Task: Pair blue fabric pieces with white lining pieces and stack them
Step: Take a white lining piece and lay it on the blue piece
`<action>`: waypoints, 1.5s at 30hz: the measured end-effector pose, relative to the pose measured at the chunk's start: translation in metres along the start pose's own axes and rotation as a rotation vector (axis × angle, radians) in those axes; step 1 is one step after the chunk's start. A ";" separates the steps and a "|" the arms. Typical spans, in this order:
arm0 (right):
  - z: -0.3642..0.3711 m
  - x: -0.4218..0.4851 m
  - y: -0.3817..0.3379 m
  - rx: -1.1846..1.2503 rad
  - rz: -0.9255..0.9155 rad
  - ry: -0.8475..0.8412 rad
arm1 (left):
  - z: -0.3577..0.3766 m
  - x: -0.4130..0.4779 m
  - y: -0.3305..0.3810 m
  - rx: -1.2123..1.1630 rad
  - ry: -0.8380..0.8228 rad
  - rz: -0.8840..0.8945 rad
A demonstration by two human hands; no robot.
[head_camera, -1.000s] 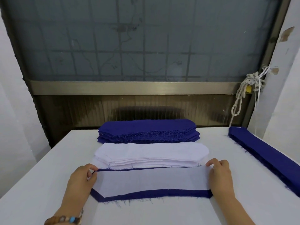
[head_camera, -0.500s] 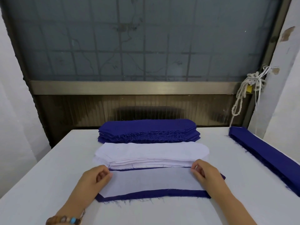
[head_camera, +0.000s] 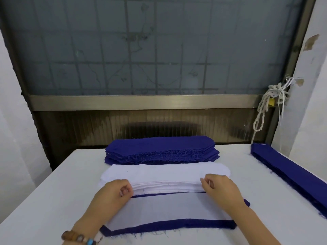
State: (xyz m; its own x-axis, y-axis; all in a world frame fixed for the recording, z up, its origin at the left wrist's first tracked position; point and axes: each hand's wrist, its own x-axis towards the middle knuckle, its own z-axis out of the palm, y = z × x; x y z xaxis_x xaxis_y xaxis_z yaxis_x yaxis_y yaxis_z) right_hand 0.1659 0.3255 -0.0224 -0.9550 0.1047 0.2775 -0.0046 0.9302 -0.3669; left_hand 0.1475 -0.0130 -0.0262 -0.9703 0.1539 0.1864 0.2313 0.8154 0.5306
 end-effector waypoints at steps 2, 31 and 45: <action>0.001 0.008 -0.013 0.064 -0.064 0.135 | 0.005 0.015 0.013 -0.054 0.126 0.058; 0.067 0.068 -0.050 0.303 -0.179 0.065 | 0.064 0.079 0.048 0.214 0.376 0.348; 0.065 0.070 -0.050 0.252 -0.186 0.027 | 0.064 0.081 0.041 0.121 0.188 0.359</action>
State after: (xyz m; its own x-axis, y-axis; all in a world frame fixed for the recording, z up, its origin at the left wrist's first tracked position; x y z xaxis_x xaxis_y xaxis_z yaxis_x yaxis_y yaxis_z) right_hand 0.0801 0.2630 -0.0424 -0.9226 -0.0467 0.3830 -0.2555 0.8179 -0.5155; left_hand 0.0741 0.0691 -0.0425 -0.7974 0.3450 0.4951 0.5316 0.7899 0.3057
